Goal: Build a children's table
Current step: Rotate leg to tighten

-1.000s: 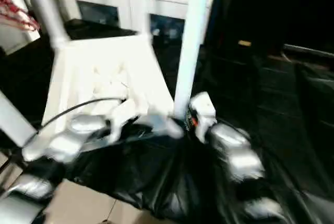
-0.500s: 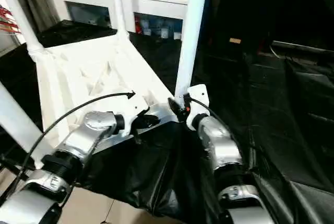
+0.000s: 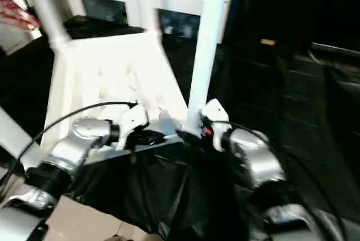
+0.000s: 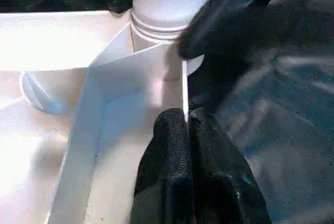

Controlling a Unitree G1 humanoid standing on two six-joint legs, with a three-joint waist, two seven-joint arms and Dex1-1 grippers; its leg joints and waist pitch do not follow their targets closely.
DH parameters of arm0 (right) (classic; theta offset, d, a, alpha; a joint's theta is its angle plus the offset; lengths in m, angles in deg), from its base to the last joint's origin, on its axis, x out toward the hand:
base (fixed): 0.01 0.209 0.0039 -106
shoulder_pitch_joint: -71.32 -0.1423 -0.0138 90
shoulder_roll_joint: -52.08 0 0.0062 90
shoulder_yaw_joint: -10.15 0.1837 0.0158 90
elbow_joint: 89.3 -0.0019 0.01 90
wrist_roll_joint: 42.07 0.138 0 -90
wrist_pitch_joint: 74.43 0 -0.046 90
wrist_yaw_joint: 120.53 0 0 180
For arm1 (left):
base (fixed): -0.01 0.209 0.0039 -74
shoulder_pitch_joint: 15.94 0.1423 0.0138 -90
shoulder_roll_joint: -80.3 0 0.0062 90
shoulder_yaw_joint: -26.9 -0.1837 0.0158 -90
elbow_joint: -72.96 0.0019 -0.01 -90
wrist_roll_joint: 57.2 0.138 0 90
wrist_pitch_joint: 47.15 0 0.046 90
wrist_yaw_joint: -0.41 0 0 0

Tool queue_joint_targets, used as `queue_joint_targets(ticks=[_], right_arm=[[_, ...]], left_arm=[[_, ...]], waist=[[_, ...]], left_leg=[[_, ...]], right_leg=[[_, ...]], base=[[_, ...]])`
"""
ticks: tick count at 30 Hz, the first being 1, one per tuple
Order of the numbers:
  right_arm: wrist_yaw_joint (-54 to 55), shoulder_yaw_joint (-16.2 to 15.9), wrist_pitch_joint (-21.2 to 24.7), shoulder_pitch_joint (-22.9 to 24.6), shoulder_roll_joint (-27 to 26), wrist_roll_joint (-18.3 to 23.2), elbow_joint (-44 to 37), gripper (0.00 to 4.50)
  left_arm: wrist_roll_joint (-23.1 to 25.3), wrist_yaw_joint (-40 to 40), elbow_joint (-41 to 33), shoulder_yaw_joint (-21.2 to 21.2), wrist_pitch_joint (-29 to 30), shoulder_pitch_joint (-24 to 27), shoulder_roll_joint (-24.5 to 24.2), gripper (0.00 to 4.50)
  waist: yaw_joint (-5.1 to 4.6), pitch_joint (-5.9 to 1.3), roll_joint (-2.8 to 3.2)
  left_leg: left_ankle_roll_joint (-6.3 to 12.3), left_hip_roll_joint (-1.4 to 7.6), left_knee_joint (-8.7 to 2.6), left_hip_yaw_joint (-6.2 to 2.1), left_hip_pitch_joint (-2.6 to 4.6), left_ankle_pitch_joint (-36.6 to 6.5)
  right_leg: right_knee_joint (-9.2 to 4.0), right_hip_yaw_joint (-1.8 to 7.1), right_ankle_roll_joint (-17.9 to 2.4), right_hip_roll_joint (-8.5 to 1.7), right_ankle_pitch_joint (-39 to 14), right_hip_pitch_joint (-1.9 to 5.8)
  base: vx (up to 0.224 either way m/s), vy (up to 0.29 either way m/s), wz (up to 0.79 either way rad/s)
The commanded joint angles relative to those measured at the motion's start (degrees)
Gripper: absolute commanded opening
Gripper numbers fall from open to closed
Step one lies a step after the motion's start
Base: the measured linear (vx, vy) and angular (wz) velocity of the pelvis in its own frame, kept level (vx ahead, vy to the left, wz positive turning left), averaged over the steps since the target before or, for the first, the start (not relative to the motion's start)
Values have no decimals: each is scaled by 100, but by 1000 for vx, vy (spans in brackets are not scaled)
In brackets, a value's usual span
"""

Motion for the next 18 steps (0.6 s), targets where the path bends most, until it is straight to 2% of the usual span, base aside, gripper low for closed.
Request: queue_joint_targets(ticks=[1,5,11,13,18], right_arm=[[-395,-152,72,91,92,133,-193,376],[-626,-161,126,133,181,294,-342,339],[-1035,-232,261,279,336,366,-640,297],[-1097,-273,292,318,374,369,-696,278],[-1144,-339,294,384,409,338,-767,266]], left_arm=[[-150,-435,-273,-140,-108,58,-64,0],[-276,-724,-390,-153,-71,118,-212,0],[-364,-1109,-517,-169,26,217,-441,0],[-368,-1164,-546,-181,45,232,-477,0],[-371,-1143,-562,-168,44,242,-482,0]], waist=[[17,-370,42],[28,-361,44],[37,-377,38],[44,-368,41],[58,-369,43]], left_leg=[[321,295,-420,-36,84,-1342],[152,296,-444,-45,103,-1587],[205,285,-426,-40,76,-1347],[206,285,-428,-40,74,-1337],[159,288,-433,-44,86,-1404]], right_leg=[[-288,231,-1549,-329,-850,299],[-323,243,-1457,-331,-1205,273],[-280,242,-1502,-327,-894,293],[-289,242,-1493,-327,-970,292],[-302,245,-1446,-328,-1104,283]], base=[[0,0,0],[0,0,0],[0,0,0],[0,0,0],[0,0,0]])
